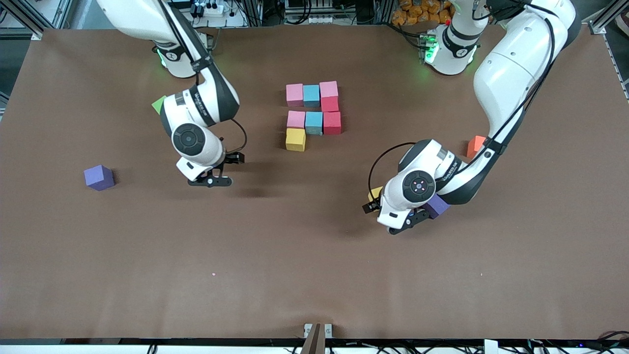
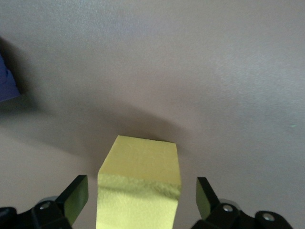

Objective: Form number 2 with 11 blocks
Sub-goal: 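Grasp the orange block with the right gripper while the left gripper carries yellow, then place the yellow block at the cluster with the left gripper, then lower the orange block at the cluster while the left gripper reaches purple, then grasp the purple block with the left gripper while the right gripper holds orange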

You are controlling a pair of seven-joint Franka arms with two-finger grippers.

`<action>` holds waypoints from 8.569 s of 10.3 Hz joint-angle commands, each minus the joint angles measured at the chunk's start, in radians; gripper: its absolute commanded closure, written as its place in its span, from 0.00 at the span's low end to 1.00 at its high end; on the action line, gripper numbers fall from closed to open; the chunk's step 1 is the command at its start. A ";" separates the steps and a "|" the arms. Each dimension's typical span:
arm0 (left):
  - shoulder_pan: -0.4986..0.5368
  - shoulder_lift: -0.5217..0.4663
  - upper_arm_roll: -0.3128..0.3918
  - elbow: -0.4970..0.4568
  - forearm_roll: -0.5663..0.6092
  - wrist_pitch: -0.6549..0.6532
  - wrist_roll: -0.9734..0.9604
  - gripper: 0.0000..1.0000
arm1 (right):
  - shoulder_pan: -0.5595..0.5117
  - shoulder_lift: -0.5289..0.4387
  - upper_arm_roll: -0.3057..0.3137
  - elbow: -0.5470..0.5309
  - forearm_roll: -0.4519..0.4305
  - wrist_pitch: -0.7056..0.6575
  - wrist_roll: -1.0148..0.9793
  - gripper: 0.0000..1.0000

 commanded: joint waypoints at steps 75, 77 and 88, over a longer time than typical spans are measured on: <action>0.131 -0.377 0.256 -0.081 -0.276 -0.180 0.391 0.00 | 0.312 0.262 0.021 0.501 0.329 0.073 1.204 0.90; 0.128 -0.355 0.256 -0.139 -0.285 -0.080 0.312 0.00 | 0.335 0.269 0.021 0.501 0.330 0.073 1.308 0.91; 0.129 -0.299 0.254 -0.303 -0.273 0.143 0.184 0.00 | 0.363 0.320 0.021 0.483 0.329 0.129 1.571 0.94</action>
